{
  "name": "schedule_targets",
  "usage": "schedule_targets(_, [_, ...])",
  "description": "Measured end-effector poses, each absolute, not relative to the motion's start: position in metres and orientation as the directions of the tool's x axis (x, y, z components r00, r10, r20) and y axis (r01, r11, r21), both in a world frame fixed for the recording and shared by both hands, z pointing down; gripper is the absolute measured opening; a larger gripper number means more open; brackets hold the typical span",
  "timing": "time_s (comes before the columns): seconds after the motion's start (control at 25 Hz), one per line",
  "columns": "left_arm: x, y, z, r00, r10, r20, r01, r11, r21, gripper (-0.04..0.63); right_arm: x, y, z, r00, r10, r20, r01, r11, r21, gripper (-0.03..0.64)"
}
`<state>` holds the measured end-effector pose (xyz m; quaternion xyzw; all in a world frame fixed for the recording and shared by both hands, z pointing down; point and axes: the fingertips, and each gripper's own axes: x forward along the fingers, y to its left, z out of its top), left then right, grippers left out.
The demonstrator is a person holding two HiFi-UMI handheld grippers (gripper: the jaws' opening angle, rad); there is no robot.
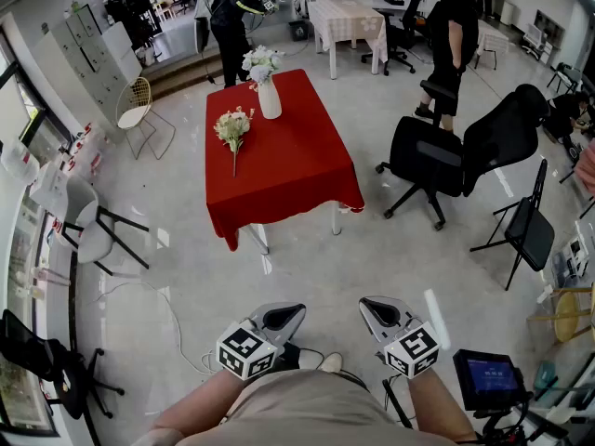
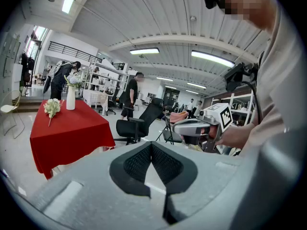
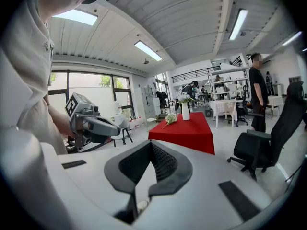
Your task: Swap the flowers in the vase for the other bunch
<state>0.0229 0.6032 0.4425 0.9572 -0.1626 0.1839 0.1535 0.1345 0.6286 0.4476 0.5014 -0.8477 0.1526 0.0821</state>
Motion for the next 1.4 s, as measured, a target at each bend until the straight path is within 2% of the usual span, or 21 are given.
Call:
schedule_targets(0.44, [0.031, 0.512, 0.453, 0.918, -0.174, 0.356, -0.275, -0.927, 0.256, 0.008, 0.128, 0.542, 0.458, -0.417, -0.842, 0.343, -0.909, 0.388, -0.154, 0.011])
schedule_targets(0.64, [0.015, 0.448, 0.432, 0.932, -0.185, 0.311, -0.258, -0.942, 0.215, 0.008, 0.101, 0.478, 0.446, -0.416, -0.833, 0.364, -0.909, 0.397, -0.128, 0.013])
schedule_targets(0.8, [-0.017, 0.4, 0.428, 0.93, -0.222, 0.294, -0.289, -0.935, 0.207, 0.008, 0.075, 0.416, 0.436, -0.426, -0.837, 0.343, -0.904, 0.41, -0.121, 0.031])
schedule_targets(0.92, [-0.047, 0.361, 0.43, 0.921, -0.255, 0.294, -0.319, -0.928, 0.193, 0.008, 0.051, 0.368, 0.433, -0.431, -0.84, 0.331, -0.901, 0.421, -0.103, 0.132])
schedule_targets(1.16, [-0.088, 0.312, 0.433, 0.903, -0.321, 0.285, -0.39, -0.892, 0.23, 0.008, 0.014, 0.307, 0.423, -0.46, -0.821, 0.338, -0.883, 0.462, -0.081, 0.146])
schedule_targets(1.4, [-0.077, 0.237, 0.439, 0.879, -0.389, 0.277, -0.453, -0.863, 0.225, 0.008, 0.036, 0.222, 0.433, -0.482, -0.805, 0.346, -0.869, 0.49, -0.069, 0.172])
